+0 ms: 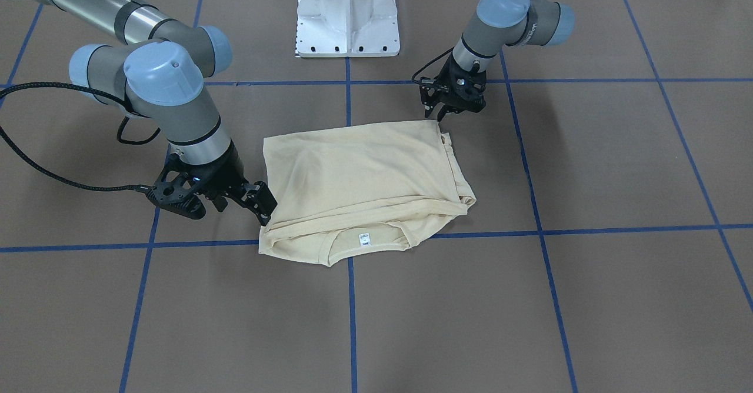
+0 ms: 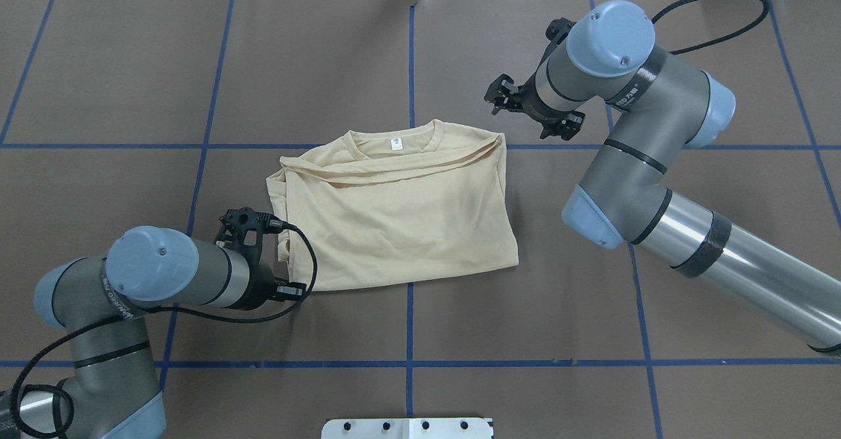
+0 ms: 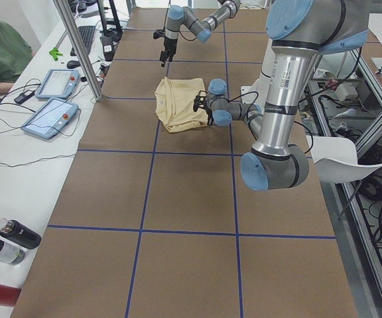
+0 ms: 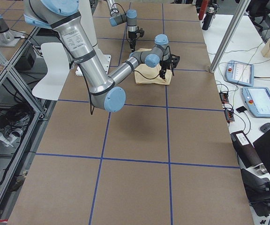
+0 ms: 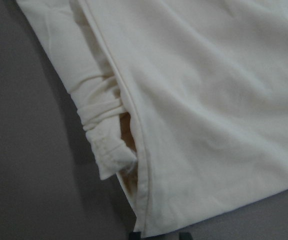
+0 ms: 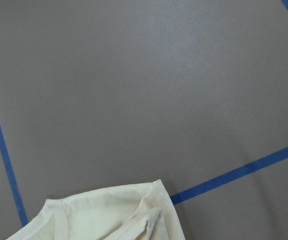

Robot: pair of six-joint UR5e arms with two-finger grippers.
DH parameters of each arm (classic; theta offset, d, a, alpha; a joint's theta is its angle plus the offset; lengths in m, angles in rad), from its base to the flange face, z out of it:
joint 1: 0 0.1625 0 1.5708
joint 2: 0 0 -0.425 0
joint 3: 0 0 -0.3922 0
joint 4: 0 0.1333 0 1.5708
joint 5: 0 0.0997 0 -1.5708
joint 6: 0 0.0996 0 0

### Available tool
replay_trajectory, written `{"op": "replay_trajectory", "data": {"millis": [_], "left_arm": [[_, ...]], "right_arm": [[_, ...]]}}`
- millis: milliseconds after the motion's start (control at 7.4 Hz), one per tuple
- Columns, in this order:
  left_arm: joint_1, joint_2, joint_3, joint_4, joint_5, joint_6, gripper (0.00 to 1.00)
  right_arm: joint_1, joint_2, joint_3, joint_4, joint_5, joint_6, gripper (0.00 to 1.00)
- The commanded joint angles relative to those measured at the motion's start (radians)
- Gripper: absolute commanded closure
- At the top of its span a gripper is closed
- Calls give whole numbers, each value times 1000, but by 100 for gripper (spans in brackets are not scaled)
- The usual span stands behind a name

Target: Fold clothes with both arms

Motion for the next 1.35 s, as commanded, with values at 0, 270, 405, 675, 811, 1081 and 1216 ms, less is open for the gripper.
{"op": "replay_trajectory", "data": {"millis": [0, 270, 405, 675, 811, 1081, 1216], "left_arm": [[-1, 1, -11, 3, -3, 0, 62], [-7, 9, -20, 4, -3, 0, 62], [-7, 12, -20, 10, -3, 2, 62], [-1, -2, -19, 64, -1, 2, 62], [-1, -3, -20, 66, -1, 2, 61], [0, -6, -19, 66, -1, 0, 61], [2, -12, -19, 66, 0, -2, 61]], "right_arm": [[0, 0, 0, 0, 0, 0, 0], [-2, 2, 2, 0, 0, 3, 0], [-2, 2, 2, 0, 0, 3, 0], [-5, 2, 2, 0, -2, 6, 0], [-5, 2, 2, 0, -2, 6, 0], [-5, 2, 3, -1, -2, 6, 0], [-5, 0, 9, -1, -2, 6, 0]]}}
